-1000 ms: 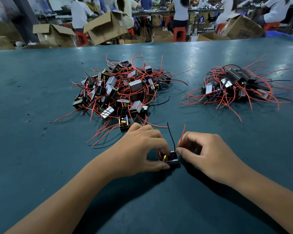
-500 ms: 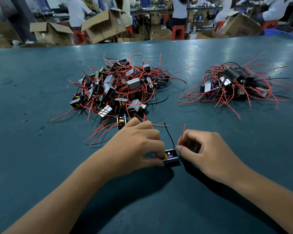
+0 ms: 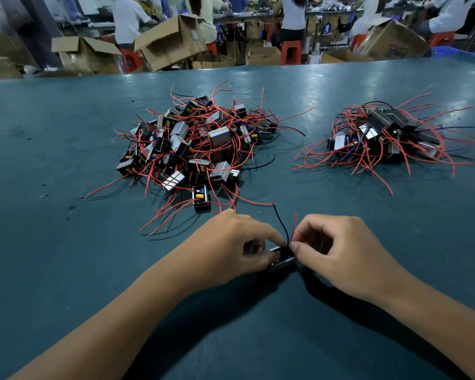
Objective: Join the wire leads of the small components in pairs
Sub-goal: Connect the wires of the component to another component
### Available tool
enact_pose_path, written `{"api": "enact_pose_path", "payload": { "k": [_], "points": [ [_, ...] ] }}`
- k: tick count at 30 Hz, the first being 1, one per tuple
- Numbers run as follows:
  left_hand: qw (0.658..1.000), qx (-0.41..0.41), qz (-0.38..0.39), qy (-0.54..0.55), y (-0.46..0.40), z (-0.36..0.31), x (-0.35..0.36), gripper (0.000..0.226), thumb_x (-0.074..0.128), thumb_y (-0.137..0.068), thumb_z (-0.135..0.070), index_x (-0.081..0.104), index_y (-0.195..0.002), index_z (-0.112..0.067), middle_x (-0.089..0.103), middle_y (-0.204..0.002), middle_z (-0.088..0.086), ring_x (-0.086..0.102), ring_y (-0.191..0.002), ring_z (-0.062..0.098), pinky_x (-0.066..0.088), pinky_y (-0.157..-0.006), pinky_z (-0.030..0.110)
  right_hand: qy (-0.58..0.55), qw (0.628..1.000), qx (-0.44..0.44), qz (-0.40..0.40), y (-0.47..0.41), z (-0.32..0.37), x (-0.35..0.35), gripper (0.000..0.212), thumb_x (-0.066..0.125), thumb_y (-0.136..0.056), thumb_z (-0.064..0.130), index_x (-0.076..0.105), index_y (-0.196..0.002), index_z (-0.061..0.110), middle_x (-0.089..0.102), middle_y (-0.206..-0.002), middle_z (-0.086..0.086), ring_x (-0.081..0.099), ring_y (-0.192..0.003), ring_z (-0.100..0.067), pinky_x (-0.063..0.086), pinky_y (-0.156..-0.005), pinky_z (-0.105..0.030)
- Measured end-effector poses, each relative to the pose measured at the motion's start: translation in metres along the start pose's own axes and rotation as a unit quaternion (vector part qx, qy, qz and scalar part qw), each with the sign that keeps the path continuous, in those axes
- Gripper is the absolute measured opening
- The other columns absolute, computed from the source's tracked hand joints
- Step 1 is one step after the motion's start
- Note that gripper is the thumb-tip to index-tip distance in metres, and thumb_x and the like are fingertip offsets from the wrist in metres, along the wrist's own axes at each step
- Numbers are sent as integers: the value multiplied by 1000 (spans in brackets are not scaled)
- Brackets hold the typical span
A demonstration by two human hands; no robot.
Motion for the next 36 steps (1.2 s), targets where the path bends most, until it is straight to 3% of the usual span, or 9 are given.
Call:
{"api": "enact_pose_path", "payload": {
  "k": [5,9,13,18,23,27,30,33,36],
  "points": [
    [1000,-10,14,21,-1,1,2,21,70,-87,-17,78,-105,-23,69,-75,-4,61,-67,14,47,-64,37,-9,1000,-7,-3,5,4,2,25,80,-74,41,64,-66,23,63,-57,7,49,-47,-1,38,-46,-15],
    [999,-17,27,26,0,1,2,20,70,-89,-17,77,-105,-26,65,-76,-6,57,-70,11,47,-65,39,21,1000,-3,-13,3,3,2,25,76,-79,44,65,-67,26,62,-56,9,47,-45,-2,34,-45,-13],
    [997,-55,46,32,1,5,1,20,72,-90,-32,74,-110,-28,58,-85,-9,55,-77,11,47,-71,41,40,999,-15,-18,1,6,0,21,74,-83,37,64,-69,25,61,-57,9,48,-46,-4,32,-47,-12],
    [991,-106,72,34,5,4,5,41,75,-83,-47,65,-119,-29,65,-98,-12,61,-90,6,51,-84,36,34,999,-2,-28,1,2,-3,17,74,-82,26,64,-69,21,60,-57,6,49,-50,-6,37,-48,-17],
    [993,-93,67,-36,5,-1,6,22,69,-86,-43,68,-100,-27,61,-91,-12,55,-84,4,50,-81,36,-8,1000,13,1,-2,-3,-1,9,70,-83,20,66,-76,25,65,-61,7,54,-53,-4,43,-53,-17],
    [980,-176,33,92,7,12,3,16,76,-84,-32,66,-95,-26,68,-86,-13,66,-77,1,55,-76,33,-106,994,38,8,-5,-8,0,20,66,-89,7,68,-79,24,70,-63,-1,61,-51,-7,47,-51,-17],
    [957,-221,42,181,9,20,6,27,81,-82,-31,68,-105,-25,66,-87,-11,65,-71,3,55,-73,29,-157,987,36,0,-5,-6,-2,19,65,-90,6,69,-81,22,72,-69,-6,67,-57,-16,54,-55,-25],
    [954,-214,52,204,8,22,6,25,81,-82,-34,72,-106,-30,66,-91,-10,64,-73,17,55,-75,38,-157,987,23,-4,-4,-1,-2,16,66,-90,8,71,-83,22,73,-73,-5,69,-63,-20,58,-60,-34],
    [951,-206,45,226,8,21,4,16,77,-84,-33,71,-99,-34,70,-90,-10,65,-75,29,55,-73,45,-188,982,12,-16,-4,2,-5,20,64,-91,0,71,-84,17,73,-75,-8,69,-63,-21,56,-60,-26]
  ]
}}
Point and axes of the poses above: each hand's wrist, its own y-axis away from the middle knuckle, its own x-axis out of the palm, z = x × y, the point moved 7 cm from there along -y, towards the middle knuckle
